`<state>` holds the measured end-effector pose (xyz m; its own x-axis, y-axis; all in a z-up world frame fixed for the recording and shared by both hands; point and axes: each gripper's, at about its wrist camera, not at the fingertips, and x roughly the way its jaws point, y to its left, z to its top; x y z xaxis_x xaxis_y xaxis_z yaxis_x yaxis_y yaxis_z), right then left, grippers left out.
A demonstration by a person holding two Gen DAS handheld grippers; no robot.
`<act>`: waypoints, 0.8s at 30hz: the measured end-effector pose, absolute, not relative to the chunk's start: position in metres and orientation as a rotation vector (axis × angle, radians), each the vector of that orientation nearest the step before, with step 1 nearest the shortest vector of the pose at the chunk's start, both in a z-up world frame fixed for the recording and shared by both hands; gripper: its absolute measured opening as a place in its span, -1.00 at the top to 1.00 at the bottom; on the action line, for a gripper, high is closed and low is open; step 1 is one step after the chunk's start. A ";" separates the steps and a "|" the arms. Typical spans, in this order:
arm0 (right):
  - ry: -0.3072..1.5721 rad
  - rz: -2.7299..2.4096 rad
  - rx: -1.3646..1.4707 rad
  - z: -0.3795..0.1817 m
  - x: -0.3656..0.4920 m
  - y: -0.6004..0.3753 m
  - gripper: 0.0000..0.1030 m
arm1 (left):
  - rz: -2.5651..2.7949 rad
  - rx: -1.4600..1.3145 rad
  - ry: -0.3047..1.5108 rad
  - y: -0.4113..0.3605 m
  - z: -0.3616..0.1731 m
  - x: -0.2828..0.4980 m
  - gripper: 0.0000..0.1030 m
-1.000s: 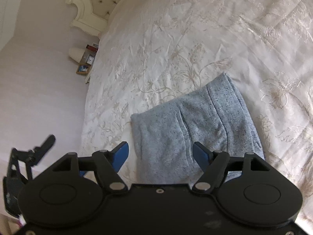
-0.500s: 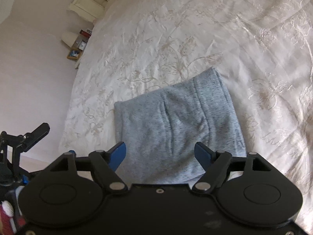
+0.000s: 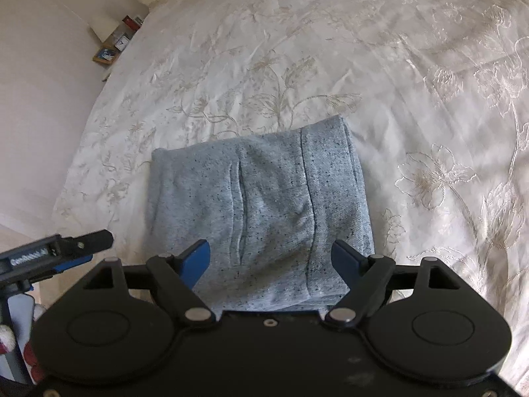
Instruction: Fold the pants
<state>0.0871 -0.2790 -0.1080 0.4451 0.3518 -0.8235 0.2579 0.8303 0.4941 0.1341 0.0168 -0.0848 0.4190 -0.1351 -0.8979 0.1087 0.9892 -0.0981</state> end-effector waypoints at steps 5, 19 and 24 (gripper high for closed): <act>1.140 0.047 0.600 -0.111 0.090 -0.279 -0.66 | -0.148 -0.011 1.160 0.013 -0.093 0.139 -0.46; 1.122 0.017 0.560 -0.122 0.106 -0.285 -0.79 | -0.188 0.006 1.131 0.016 -0.106 0.160 -0.46; 1.080 0.012 0.511 -0.125 0.111 -0.285 -1.00 | -0.223 0.007 1.110 0.026 -0.112 0.168 -0.49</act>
<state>0.1107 -0.2846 -0.1250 0.4832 0.2543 -0.8378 0.2350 0.8841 0.4039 0.1676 0.0262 -0.1116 0.4244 -0.1751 -0.8884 0.1822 0.9776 -0.1056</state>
